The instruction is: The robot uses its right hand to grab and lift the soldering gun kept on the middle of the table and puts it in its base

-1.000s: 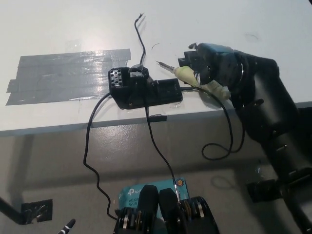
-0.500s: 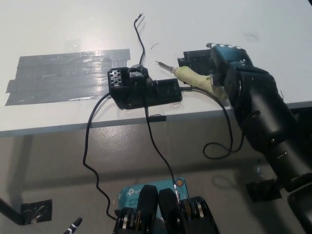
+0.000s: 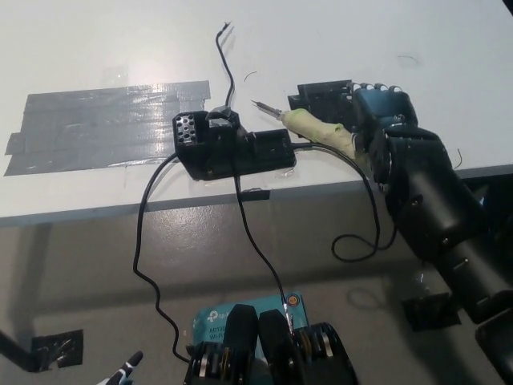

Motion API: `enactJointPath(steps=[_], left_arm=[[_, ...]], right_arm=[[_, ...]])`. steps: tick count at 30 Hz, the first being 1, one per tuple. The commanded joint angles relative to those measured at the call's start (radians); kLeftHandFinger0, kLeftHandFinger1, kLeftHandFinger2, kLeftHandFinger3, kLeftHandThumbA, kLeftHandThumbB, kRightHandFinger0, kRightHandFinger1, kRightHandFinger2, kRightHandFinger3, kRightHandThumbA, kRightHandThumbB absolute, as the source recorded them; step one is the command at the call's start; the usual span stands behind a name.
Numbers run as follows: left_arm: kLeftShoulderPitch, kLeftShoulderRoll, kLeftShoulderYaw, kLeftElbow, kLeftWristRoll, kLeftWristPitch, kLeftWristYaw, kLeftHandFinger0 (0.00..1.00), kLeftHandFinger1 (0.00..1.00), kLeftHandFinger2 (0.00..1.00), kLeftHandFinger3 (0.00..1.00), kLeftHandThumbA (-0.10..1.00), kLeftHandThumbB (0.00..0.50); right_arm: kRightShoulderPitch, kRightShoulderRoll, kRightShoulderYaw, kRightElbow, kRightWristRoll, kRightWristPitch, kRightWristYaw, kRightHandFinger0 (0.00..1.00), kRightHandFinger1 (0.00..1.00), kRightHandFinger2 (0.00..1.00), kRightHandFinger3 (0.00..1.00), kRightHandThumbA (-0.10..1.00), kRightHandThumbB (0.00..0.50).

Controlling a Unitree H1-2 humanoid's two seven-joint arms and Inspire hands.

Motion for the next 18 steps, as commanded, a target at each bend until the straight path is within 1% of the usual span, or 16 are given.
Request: enactJointPath(steps=[1,2,3,5,6,7,8,9,11,12,13,14,15,16,18], left_arm=[[0.001,0.008,0.0,-0.024,0.003,-0.015,-0.003,0.0,0.0,0.16,0.38,1.0,0.5],[0.001,0.009,0.0,-0.022,0.001,-0.009,-0.007,0.0,0.0,0.18,0.38,1.0,0.5],[0.0,0.009,0.001,-0.02,0.0,-0.008,-0.009,0.0,0.0,0.18,0.38,1.0,0.5],[0.005,0.006,0.009,-0.011,-0.005,-0.002,-0.001,0.0,0.0,0.15,0.36,1.0,0.5],[0.005,0.006,0.01,-0.01,-0.004,-0.002,-0.001,0.0,0.0,0.15,0.36,1.0,0.5],[0.007,0.009,0.005,-0.017,0.0,0.005,-0.005,0.0,0.0,0.15,0.36,1.0,0.5],[0.008,0.01,0.004,-0.017,0.002,0.0,-0.004,0.0,0.0,0.15,0.37,1.0,0.5],[0.008,0.012,0.002,-0.02,0.001,0.01,-0.009,0.0,0.0,0.15,0.38,1.0,0.5],[0.005,0.01,0.007,-0.011,-0.005,0.013,-0.01,0.0,0.0,0.11,0.35,1.0,0.5],[0.003,0.006,0.014,-0.004,-0.013,0.017,-0.008,0.0,0.0,0.1,0.34,1.0,0.5],[0.004,0.006,0.014,-0.006,-0.013,0.017,-0.01,0.0,0.0,0.09,0.34,1.0,0.5],[0.007,0.007,0.016,-0.008,-0.018,0.01,-0.015,0.0,0.0,0.1,0.34,1.0,0.5],[0.007,0.007,0.017,-0.007,-0.019,0.007,-0.017,0.0,0.0,0.1,0.34,1.0,0.5],[0.006,0.006,0.016,-0.005,-0.019,0.01,-0.018,0.0,0.0,0.13,0.35,1.0,0.5],[0.008,0.006,0.015,-0.012,-0.01,0.013,-0.006,0.0,0.0,0.12,0.33,1.0,0.5]], right_arm=[[-0.037,-0.024,-0.006,-0.011,0.033,0.009,-0.043,1.0,1.0,1.0,1.0,0.43,0.382],[-0.039,-0.028,-0.015,-0.02,0.032,0.009,-0.072,1.0,1.0,1.0,1.0,0.44,0.344],[-0.042,-0.031,-0.017,-0.021,0.034,0.006,-0.087,1.0,1.0,1.0,1.0,0.44,0.341],[-0.051,-0.031,-0.024,-0.017,0.043,-0.003,-0.123,1.0,1.0,1.0,1.0,0.43,0.295],[-0.052,-0.031,-0.023,-0.015,0.045,-0.004,-0.127,1.0,1.0,1.0,1.0,0.43,0.292],[-0.062,-0.032,-0.037,-0.015,0.055,-0.01,-0.149,1.0,1.0,1.0,1.0,0.39,0.234],[-0.062,-0.038,-0.04,-0.034,0.055,-0.03,-0.179,1.0,1.0,1.0,1.0,0.31,0.219],[-0.062,-0.042,-0.036,-0.039,0.045,-0.047,-0.215,1.0,1.0,1.0,1.0,0.27,0.222],[-0.066,-0.038,-0.039,-0.036,0.046,-0.055,-0.255,1.0,1.0,1.0,1.0,0.19,0.203],[-0.069,-0.037,-0.041,-0.037,0.048,-0.061,-0.272,1.0,1.0,1.0,1.0,0.17,0.198],[-0.069,-0.037,-0.041,-0.035,0.052,-0.066,-0.278,1.0,1.0,1.0,1.0,0.16,0.178],[-0.067,-0.035,-0.045,-0.047,0.064,-0.08,-0.285,1.0,1.0,1.0,1.0,0.12,0.169],[-0.066,-0.034,-0.046,-0.051,0.068,-0.083,-0.288,1.0,1.0,1.0,1.0,0.11,0.162],[-0.065,-0.033,-0.044,-0.056,0.069,-0.084,-0.285,1.0,1.0,1.0,1.0,0.13,0.158],[-0.057,-0.023,-0.043,-0.062,0.078,-0.09,-0.296,1.0,1.0,1.0,1.0,0.2,0.184]])
